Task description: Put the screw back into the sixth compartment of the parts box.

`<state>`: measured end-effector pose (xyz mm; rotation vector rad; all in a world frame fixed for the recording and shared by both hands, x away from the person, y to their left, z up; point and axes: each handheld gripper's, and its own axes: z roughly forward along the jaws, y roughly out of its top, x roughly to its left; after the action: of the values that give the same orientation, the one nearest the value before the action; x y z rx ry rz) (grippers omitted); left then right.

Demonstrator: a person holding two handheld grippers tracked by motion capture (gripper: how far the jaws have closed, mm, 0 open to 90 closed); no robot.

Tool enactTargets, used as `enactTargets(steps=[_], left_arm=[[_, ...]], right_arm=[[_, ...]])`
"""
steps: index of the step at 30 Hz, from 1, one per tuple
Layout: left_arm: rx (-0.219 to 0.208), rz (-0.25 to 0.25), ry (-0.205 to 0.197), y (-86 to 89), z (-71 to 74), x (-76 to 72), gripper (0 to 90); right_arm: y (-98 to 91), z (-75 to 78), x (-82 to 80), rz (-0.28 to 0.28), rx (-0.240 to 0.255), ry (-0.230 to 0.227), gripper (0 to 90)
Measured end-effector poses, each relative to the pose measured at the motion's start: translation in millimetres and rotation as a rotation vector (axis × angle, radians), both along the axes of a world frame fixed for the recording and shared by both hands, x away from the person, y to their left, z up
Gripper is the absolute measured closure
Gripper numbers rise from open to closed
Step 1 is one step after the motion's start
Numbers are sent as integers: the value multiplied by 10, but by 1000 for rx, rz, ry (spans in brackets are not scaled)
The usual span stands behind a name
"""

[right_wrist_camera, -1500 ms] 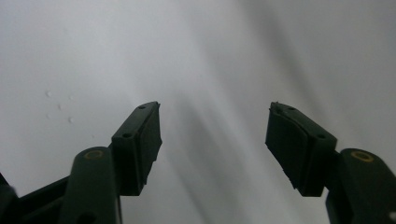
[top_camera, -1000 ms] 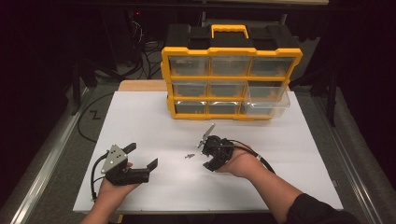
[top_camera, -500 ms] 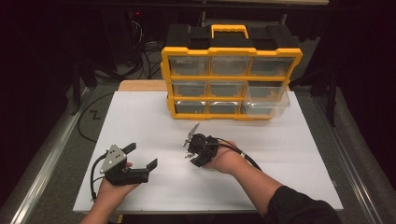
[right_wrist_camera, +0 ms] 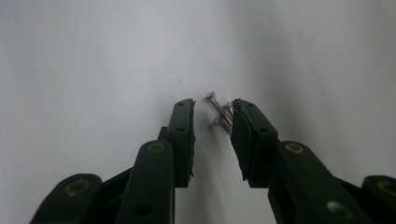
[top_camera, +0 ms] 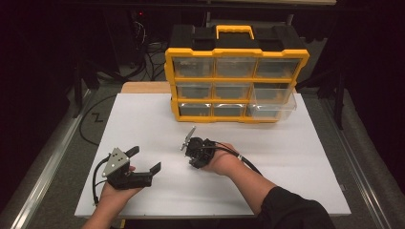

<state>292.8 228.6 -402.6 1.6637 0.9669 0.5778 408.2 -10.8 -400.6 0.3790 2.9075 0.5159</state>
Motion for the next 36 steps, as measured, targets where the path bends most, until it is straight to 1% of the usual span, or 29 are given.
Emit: enactTargets(steps=[1,2,3,5,6,7,8,9,10,12,13,16,18,20,21,25,30,32,34,36], left_arm=[[0,0,1,0,0,0,24],[0,0,0,0,0,1,24],[0,0,0,0,0,1,24],[0,-1,1,1,-1,1,24],[1,-2,1,1,-1,2,24],[-4,0,2,-3,-2,2,24],[-3,-1,2,-3,-2,2,24],[-4,-1,2,-4,-4,3,24],[-4,-2,2,-5,-4,3,24],[-3,-2,2,-6,-4,3,24],[4,-5,3,-2,-3,2,24],[3,-6,4,-4,-3,1,24],[4,-6,4,-5,-4,1,25],[4,-6,5,-4,-4,2,25],[4,-6,5,-4,-4,2,24],[4,-7,5,-4,-4,1,25],[4,-7,5,-6,-2,-2,25],[4,-8,5,-6,-3,-1,25],[3,-8,6,-6,-4,0,25],[4,-8,6,-6,-5,2,25]], right_arm=[[5,-8,7,4,3,-2,716],[10,-4,11,4,-10,1,721],[14,-21,14,3,3,-2,722],[18,-28,17,-1,-8,0,723],[18,-38,22,0,0,-2,728],[16,-35,26,-3,2,9,738],[13,-27,33,0,-9,6,746],[9,-22,32,-4,-16,12,753],[5,-31,28,-7,-7,11,760],[-4,-31,23,-2,-15,15,773],[-6,-31,22,-2,-15,16,777],[-4,-32,15,6,-14,19,789],[-5,-26,5,3,-23,19,797],[-11,-22,3,13,-32,25,816],[-12,-21,-8,7,-33,26,824],[-29,-16,-17,17,-41,31,834],[-55,37,0,10,-11,11,834],[-73,55,10,-3,-18,12,832],[-94,49,30,2,-23,0,823],[-109,48,42,-1,-50,-11,814]])
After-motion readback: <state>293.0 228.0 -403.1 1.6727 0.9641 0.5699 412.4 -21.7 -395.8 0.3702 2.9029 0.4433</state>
